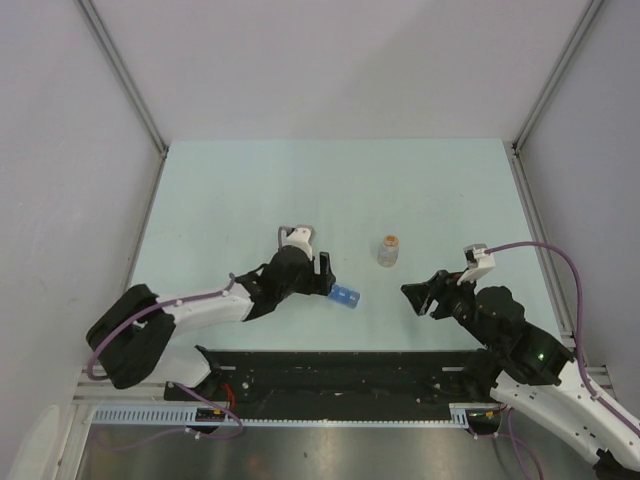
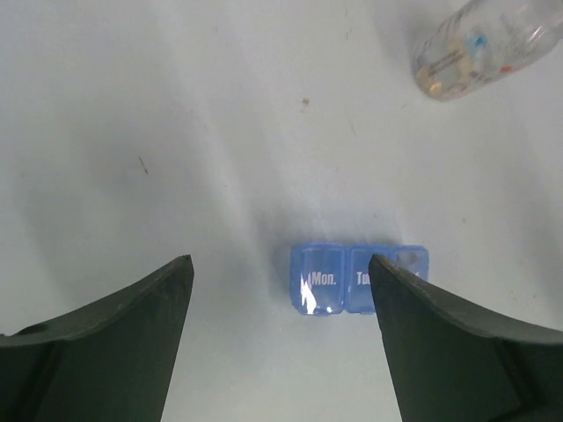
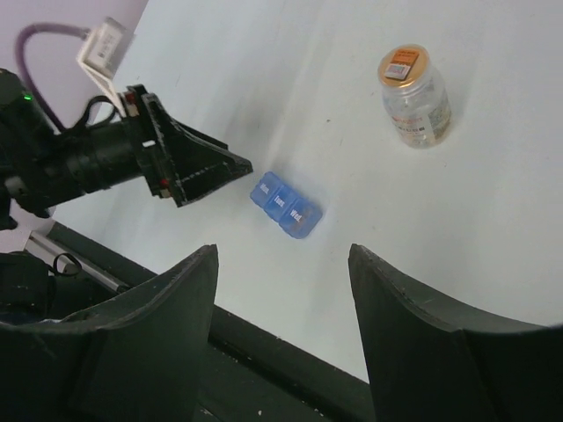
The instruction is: Sort the pills into containers
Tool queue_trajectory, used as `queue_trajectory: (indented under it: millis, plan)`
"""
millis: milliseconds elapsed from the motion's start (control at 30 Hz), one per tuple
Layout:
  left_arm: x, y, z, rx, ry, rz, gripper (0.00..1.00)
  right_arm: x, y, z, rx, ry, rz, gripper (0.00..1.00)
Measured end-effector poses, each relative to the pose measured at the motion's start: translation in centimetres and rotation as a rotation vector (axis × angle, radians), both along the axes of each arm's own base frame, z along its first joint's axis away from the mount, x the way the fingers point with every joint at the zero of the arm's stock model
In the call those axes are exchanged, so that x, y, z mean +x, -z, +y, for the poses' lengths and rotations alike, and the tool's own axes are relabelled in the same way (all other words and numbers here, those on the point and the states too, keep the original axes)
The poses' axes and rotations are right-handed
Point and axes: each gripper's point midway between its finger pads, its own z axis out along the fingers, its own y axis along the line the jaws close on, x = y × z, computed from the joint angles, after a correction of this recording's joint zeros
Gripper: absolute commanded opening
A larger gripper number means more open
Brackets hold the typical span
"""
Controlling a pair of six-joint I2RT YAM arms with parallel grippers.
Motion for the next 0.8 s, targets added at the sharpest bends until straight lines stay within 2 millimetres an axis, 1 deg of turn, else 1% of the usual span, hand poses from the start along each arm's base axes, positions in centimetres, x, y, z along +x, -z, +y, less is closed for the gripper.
queue_trajectory:
  millis: [33, 67, 200, 333, 400, 433, 467, 500, 567, 700, 800]
  plan:
    - [0.2, -0.9, 0.2, 0.008, -0.004, -0.017, 0.98, 0.0, 0.0, -0.1, 0.002, 0.005, 0.001, 0.7]
    - [0.3, -1.7, 0.4, 0.009, -0.005, -0.032, 1.0, 0.0, 0.0, -0.1, 0.001, 0.008, 0.002, 0.71]
    - [0.1, -5.5, 1.5, -0.022, -0.017, -0.099, 1.0, 0.0, 0.0, -0.2, 0.002, 0.011, 0.006, 0.77]
    - [-0.8, -8.6, 2.5, -0.07, -0.022, -0.145, 1.0, 0.1, -0.4, -0.1, -0.001, 0.012, 0.011, 0.8]
    - [-1.2, -9.8, 2.9, -0.09, -0.021, -0.163, 1.0, 0.2, -0.8, 0.0, 0.0, 0.012, 0.01, 0.82]
    - [-1.4, -10.2, 3.1, -0.096, -0.019, -0.167, 1.0, 0.2, -1.0, 0.0, 0.002, 0.012, 0.009, 0.87]
    - [-1.7, -10.4, 3.4, -0.099, -0.019, -0.168, 1.0, 0.2, -1.2, 0.0, 0.005, 0.012, 0.008, 0.91]
    - [-2.0, -10.6, 3.6, -0.101, -0.018, -0.168, 1.0, 0.2, -1.5, 0.1, 0.011, 0.013, 0.005, 0.91]
    - [-2.5, -10.6, 4.2, -0.092, -0.02, -0.155, 1.0, 0.2, -2.0, 0.1, 0.022, 0.015, 0.002, 1.0]
    - [-3.5, -10.0, 5.3, -0.065, -0.036, -0.109, 1.0, 0.3, -2.2, 0.1, 0.026, 0.018, 0.004, 1.0]
    - [-4.2, -10.1, 6.0, -0.071, -0.046, -0.094, 1.0, 0.4, -1.9, 0.1, 0.014, 0.025, 0.014, 1.0]
